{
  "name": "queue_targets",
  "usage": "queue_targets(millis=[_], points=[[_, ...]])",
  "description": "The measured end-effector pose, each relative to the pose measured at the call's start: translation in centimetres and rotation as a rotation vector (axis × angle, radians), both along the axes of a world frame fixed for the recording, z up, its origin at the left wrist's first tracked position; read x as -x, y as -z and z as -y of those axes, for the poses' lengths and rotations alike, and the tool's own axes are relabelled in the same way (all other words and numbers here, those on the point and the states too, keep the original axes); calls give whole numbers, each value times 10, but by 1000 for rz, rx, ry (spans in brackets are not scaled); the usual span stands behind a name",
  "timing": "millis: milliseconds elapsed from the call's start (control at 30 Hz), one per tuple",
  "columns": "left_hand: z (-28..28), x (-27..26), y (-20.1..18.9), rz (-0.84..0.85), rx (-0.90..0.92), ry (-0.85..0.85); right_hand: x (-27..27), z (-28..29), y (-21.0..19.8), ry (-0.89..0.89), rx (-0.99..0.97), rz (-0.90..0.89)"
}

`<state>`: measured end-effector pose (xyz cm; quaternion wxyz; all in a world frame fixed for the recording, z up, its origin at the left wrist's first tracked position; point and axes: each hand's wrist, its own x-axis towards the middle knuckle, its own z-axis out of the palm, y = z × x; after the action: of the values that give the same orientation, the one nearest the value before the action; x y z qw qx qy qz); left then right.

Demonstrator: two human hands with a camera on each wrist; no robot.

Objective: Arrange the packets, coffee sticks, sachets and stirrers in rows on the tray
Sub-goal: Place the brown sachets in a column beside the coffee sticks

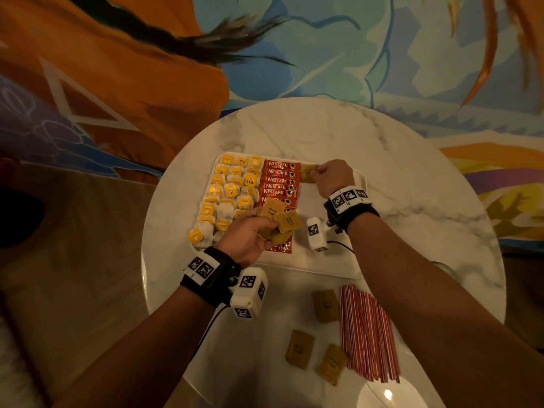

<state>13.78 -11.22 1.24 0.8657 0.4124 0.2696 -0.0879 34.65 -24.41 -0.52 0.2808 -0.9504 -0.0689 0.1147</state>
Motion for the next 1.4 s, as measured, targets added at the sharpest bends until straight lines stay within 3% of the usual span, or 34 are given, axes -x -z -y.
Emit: queue_targets(millis=[233, 367, 533, 700, 833, 1033, 1233, 1400], points=[[1, -2, -3, 3, 30, -37, 8, 4, -3, 72, -102, -6], [1, -3, -3, 9, 11, -41, 24, 13, -17, -9, -184, -50], [1, -3, 0, 26, -6, -79, 74, 31, -34, -109, -352, -260], [5, -4, 6, 5, -75, -142, 114, 42, -27, -207, -383, -288], [13, -6, 9, -11, -127, -152, 127, 43, -13, -178, -544, -310], [19, -7, 6, 14, -123, -147, 105, 43, -15, -68, -625, -248], [15, -10, -2, 54, -86, -112, 33, 43, -16, 71, -459, -25], [13, -13, -2, 41, -69, -116, 0, 37, -5, 80, -172, -15]])
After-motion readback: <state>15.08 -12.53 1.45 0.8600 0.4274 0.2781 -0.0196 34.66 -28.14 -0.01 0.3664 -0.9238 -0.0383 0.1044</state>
